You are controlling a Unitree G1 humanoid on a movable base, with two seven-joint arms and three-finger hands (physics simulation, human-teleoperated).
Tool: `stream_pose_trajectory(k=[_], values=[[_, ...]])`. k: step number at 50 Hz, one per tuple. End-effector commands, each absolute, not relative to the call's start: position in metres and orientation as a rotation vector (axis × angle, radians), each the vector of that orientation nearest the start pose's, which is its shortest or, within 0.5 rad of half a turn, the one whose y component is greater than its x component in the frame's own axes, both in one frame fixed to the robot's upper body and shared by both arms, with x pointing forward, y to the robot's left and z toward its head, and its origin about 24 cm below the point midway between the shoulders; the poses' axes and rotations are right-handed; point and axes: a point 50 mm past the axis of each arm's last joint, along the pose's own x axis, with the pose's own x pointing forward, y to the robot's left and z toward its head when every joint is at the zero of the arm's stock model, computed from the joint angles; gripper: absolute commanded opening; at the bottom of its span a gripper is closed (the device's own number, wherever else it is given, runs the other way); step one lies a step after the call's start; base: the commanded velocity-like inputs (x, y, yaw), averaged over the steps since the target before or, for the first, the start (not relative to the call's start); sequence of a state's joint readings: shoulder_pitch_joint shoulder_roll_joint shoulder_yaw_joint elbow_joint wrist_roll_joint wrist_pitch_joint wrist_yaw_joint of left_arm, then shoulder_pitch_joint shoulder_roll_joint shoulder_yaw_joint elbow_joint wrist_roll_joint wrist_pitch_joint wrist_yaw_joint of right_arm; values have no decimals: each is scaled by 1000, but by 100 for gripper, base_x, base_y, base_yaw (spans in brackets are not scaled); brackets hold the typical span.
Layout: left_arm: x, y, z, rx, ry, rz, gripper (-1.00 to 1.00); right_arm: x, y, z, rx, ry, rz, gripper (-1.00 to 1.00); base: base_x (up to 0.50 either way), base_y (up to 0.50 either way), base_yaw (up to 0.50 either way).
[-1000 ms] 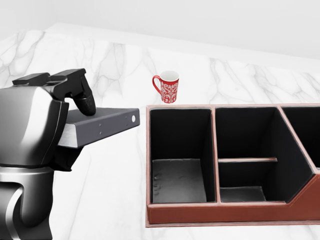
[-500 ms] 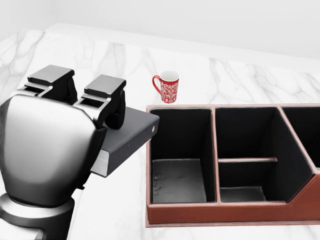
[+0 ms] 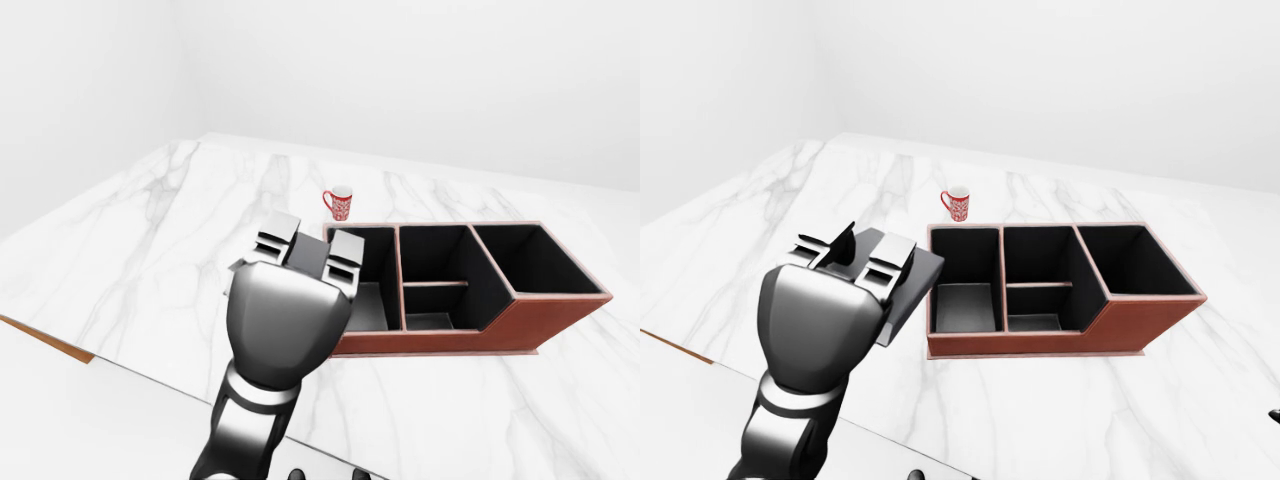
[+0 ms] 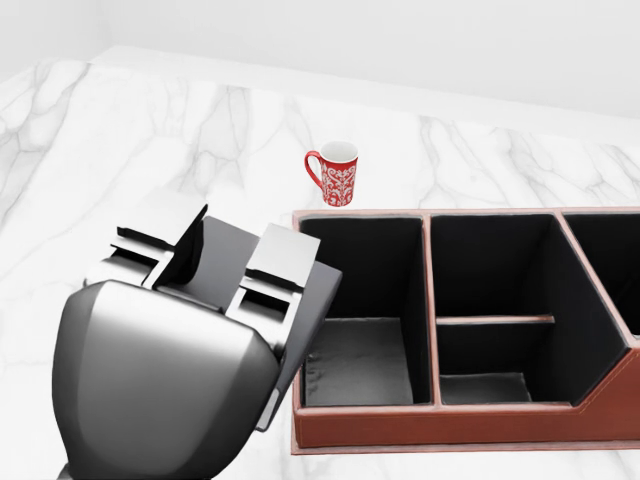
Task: Pick up the book and place it in the left compartment of the caddy.
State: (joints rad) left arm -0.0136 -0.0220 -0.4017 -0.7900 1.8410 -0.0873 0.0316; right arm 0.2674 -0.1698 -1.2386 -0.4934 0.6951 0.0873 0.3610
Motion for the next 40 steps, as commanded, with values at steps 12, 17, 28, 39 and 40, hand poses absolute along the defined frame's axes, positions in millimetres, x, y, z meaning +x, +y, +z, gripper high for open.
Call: stream_pose_trajectory(k=[12,17,28,39,40], values=[[142,39,201,1500,-1164,358,-100,59,-367,173,-62,-562,-628,100,0,0,0],[135,32,195,1489,-1207,297,-100,57,-366,176,-67,-575,-630,100,0,0,0],[124,20,182,1449,-1254,187,-100,57,-366,175,-62,-576,-628,100,0,0,0],[129,26,179,1443,-1213,186,-100,57,-366,177,-59,-584,-637,100,0,0,0],[129,26,179,1443,-1213,187,-100,57,-366,177,-60,-584,-637,100,0,0,0]])
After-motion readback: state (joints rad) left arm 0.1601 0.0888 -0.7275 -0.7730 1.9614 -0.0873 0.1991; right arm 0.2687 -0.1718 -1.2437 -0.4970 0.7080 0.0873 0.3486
